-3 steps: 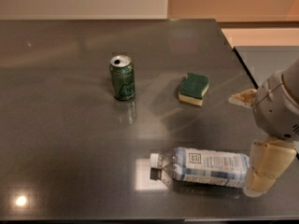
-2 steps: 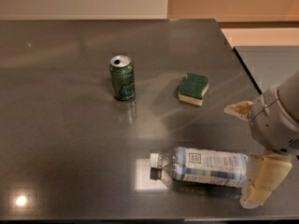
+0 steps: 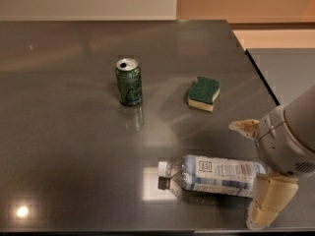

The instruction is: Move blue plastic bottle near green can

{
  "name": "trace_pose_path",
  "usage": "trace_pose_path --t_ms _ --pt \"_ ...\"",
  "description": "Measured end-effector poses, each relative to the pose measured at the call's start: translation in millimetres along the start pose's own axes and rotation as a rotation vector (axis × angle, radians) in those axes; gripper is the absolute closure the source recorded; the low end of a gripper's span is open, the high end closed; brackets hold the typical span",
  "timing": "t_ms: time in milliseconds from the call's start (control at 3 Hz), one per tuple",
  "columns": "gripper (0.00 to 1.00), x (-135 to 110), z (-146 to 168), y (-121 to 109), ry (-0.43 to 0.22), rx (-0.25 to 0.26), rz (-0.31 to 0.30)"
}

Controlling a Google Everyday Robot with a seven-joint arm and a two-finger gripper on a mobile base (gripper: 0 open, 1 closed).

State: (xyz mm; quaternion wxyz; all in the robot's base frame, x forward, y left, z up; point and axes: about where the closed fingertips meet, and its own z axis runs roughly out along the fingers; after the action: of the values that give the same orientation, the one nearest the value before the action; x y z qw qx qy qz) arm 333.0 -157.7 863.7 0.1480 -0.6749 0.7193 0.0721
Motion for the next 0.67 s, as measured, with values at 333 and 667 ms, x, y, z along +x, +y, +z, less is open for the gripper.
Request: trace_pose_path --t_ms 333,667 --pt "0.18 1.0 6.8 1.3 0.003 -0.012 0.0" --pt "0.41 1.9 11.2 0.3 0.002 -0.032 0.006"
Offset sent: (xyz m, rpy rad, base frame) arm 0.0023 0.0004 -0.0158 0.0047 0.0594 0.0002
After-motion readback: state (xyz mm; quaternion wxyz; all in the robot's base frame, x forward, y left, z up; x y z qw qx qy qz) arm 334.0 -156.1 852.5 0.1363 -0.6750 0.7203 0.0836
